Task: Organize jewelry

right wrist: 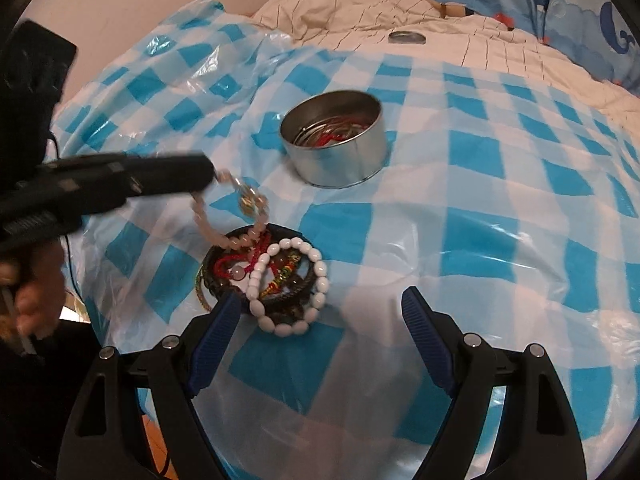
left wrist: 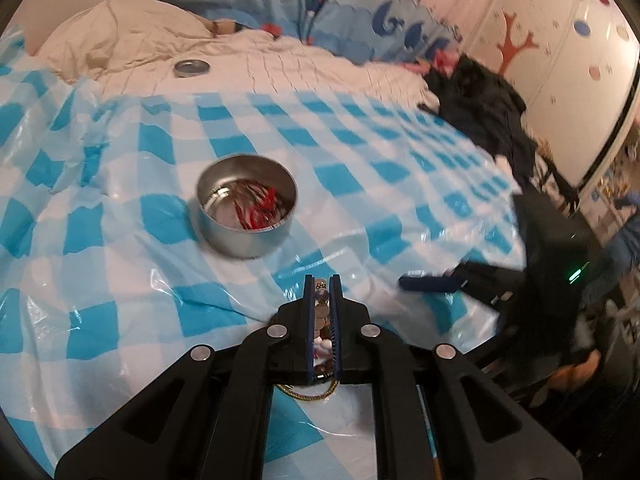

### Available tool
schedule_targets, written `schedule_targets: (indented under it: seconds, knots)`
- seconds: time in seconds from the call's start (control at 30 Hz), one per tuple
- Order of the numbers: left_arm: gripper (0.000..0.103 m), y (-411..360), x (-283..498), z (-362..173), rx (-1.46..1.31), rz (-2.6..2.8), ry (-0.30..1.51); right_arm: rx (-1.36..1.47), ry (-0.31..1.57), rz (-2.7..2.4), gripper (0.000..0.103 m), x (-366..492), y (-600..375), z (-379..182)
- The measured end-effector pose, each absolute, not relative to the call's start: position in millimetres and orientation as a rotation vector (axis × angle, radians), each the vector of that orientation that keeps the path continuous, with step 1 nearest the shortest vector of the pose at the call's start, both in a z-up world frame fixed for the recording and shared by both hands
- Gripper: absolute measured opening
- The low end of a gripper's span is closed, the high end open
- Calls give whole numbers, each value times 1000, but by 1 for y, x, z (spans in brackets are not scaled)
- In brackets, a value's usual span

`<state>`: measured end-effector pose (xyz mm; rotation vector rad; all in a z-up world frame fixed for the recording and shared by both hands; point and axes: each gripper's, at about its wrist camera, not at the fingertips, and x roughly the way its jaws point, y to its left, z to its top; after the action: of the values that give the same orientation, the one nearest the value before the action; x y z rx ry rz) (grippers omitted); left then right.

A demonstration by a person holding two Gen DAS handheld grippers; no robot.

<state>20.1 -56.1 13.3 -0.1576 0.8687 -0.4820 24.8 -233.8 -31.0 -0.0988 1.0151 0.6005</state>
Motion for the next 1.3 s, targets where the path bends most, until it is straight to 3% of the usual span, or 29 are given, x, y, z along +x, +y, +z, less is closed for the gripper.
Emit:
schedule_targets:
  seconds: [0.27, 0.33, 0.4, 0.47, 0.6, 0.77, 1.3]
  knots:
    - [6, -44, 21, 20, -192, -463, 846, -56, 1028, 654, 83, 34, -219, -43]
    - [6, -44, 21, 21, -193, -463, 845, -18, 1050, 706, 70, 35, -218, -44]
    - [6, -44, 21, 20, -193, -462, 846, -5, 1059, 708, 44, 35, -219, -43]
    - [6, -44, 22, 20, -193, -460, 849, -24, 1062, 691, 27, 35, -220, -43]
    - [6, -46, 22, 20, -187, -459, 852, 14, 1063, 692, 17, 37, -227, -42]
    - [6, -48, 23, 19, -173, -450, 853, 59, 1031, 700, 8, 37, -233, -34]
    - [6, -51, 24, 19, -132, -412, 841, 149, 963, 724, 8, 37, -244, -14]
